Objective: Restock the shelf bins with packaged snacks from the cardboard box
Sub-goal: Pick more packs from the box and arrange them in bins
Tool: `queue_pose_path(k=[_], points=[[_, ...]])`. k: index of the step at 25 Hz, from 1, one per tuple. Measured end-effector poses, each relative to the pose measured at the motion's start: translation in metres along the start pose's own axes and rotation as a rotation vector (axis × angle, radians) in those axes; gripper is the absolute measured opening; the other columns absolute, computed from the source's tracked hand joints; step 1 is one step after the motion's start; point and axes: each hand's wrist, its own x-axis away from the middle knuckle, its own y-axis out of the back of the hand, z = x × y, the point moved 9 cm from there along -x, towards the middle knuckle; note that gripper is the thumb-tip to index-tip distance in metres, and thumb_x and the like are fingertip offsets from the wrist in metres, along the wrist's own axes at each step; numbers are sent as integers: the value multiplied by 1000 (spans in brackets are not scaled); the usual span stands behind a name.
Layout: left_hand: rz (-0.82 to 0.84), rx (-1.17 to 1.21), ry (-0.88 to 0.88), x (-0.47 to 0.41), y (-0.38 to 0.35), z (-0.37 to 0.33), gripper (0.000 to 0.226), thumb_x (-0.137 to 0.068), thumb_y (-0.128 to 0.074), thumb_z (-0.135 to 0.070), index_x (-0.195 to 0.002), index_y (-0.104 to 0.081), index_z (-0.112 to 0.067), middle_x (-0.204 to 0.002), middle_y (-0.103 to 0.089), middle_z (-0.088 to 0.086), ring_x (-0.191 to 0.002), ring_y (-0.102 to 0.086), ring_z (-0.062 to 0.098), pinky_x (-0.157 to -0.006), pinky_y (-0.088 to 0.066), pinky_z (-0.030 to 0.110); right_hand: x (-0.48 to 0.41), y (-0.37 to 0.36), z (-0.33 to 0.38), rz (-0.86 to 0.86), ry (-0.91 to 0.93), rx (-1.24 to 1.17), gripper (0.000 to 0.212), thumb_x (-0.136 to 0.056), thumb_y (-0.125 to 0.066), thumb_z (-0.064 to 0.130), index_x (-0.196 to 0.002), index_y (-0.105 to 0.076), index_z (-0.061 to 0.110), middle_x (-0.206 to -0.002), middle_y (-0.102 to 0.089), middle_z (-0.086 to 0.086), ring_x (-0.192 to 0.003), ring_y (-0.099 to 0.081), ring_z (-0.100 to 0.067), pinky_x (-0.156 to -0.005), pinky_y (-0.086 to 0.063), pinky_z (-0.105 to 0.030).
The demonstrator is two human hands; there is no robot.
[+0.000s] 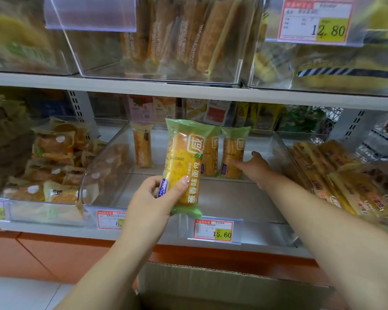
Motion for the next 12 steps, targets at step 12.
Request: queue_pose_path(k=[12], points=[[-7,-507,-352,-11,-40,-34,70,-72,-44,-77,-121,-61,-28,-116,-57,-12,-113,-50,12,-94,-40,26,118,7,68,254,246,-522,47,-79,-73,20,-123,-58,14,-110,-72,-5,-97,-70,-20,-84,-57,-36]])
